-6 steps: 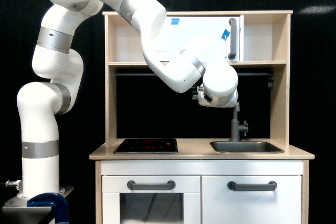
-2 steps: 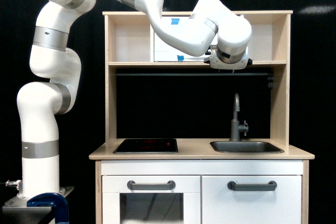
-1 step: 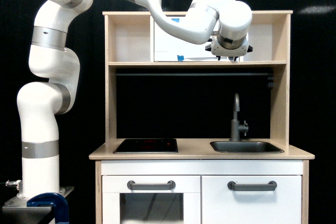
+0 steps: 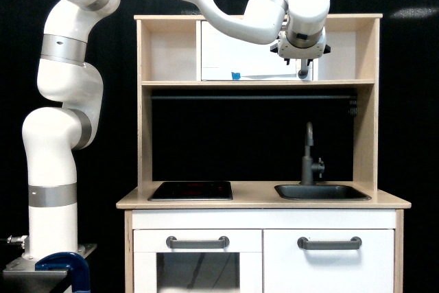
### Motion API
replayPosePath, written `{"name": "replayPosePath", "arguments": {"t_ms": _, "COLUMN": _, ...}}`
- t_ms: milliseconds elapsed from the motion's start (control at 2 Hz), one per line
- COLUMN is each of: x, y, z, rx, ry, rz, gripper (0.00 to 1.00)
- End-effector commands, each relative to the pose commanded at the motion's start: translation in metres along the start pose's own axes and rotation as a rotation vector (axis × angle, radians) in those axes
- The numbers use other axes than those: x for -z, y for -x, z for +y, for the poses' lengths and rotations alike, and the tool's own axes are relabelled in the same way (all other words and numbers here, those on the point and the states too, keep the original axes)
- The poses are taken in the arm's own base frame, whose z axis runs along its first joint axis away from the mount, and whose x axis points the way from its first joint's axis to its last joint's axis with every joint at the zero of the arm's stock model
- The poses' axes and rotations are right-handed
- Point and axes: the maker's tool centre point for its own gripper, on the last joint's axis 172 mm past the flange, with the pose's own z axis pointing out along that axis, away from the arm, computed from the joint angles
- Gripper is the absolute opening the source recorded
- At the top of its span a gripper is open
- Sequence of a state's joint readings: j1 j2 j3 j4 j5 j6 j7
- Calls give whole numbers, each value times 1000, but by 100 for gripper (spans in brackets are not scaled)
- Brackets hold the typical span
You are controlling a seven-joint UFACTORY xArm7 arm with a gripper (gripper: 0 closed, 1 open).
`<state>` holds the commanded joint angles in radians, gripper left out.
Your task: Open the oven door
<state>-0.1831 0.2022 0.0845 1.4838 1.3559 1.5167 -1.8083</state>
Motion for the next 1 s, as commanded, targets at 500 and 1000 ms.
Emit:
{"name": "replayPosePath", "arguments": {"t_ms": 500, "x": -11, "y": -15, "z": 16, "rx": 0, "ry": 0, "rz": 0, "gripper": 100}}
{"name": "replayPosePath", "arguments": {"t_ms": 1000, "x": -32, "y": -42, "z": 15, "rx": 0, "ry": 0, "rz": 0, "gripper": 100}}
